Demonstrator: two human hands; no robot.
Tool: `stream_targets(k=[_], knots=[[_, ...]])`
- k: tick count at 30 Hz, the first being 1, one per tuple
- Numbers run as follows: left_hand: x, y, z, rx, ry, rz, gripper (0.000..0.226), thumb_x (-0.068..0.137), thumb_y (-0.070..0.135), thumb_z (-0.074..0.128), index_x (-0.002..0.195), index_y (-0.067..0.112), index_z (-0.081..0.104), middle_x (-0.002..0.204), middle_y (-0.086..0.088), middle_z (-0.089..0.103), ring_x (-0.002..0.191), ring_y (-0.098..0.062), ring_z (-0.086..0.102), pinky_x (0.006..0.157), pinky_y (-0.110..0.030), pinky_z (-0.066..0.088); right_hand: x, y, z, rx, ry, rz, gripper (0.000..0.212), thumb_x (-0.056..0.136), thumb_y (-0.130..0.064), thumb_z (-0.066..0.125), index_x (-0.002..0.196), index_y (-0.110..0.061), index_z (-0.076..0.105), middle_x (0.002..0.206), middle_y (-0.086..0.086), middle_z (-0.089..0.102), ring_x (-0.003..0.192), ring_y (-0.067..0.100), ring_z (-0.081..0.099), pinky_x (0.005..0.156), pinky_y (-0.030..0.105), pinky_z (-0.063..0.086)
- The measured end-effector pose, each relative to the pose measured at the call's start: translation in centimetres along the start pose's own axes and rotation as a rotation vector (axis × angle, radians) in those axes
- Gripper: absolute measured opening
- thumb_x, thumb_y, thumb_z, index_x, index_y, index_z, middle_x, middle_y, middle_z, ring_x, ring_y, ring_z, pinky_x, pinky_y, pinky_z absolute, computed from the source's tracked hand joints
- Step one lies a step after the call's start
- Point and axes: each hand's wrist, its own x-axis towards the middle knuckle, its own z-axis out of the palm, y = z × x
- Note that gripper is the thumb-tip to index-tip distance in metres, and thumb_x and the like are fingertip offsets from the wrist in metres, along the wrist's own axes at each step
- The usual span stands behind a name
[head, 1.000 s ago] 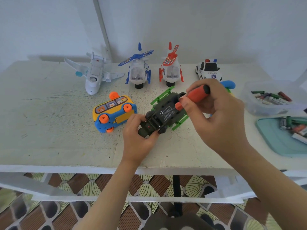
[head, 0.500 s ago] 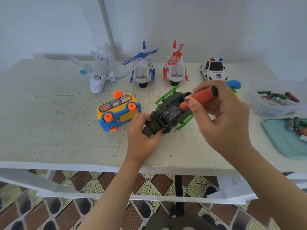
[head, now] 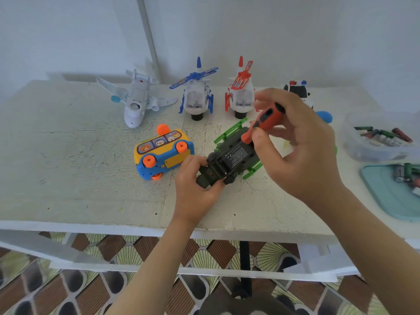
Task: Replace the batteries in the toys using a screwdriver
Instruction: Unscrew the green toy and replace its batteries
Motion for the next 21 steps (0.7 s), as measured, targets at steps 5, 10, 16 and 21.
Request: stream_targets(k=[5,10,16,21], knots=[[0.0,0.1,0.0,-0.01,-0.01,-0.006,0.046,0.063,0.007,0.085,0.086,0.024,0.049,0.083,0.011,0.05,0.077,-0.001,0.048,0.064,-0.012,0.035,0.7,-0.4,0.4,-0.063,0.146,-0.04,0.029,0.091,-0.032,0.06,0.107,-0.009,0.07,0.09,0.004,0.061,0.089,0.005,0.055,0.084,0.017,0.044],[0.0,-0.1,0.0,-0.002,-0.018,-0.007,0.051,0.062,0.002,0.087,0.086,0.024,0.048,0.085,0.015,0.048,0.077,0.002,0.046,0.064,-0.01,0.034,1.2,-0.8,0.4,-0.118,0.185,-0.05,0.026,0.09,-0.032,0.062,0.105,-0.012,0.071,0.082,-0.005,0.067,0.086,0.012,0.058,0.085,0.018,0.039],[0.0,0.0,0.0,-0.013,-0.004,0.0,0.047,0.063,0.009,0.086,0.086,0.026,0.048,0.085,0.015,0.048,0.077,0.002,0.046,0.064,-0.01,0.035,1.5,-0.9,0.3,-0.025,0.103,-0.056,0.014,0.09,-0.013,0.058,0.101,-0.01,0.066,0.085,-0.002,0.07,0.088,0.018,0.065,0.084,0.032,0.047],[0.1,0.2,0.0,-0.015,0.005,0.0,0.041,0.066,0.018,0.084,0.086,0.026,0.048,0.085,0.014,0.049,0.076,0.001,0.047,0.063,-0.011,0.034,1.7,-0.5,0.4,0.01,0.084,-0.055,0.017,0.092,-0.008,0.054,0.101,-0.01,0.068,0.079,0.0,0.071,0.089,0.021,0.063,0.086,0.029,0.046]])
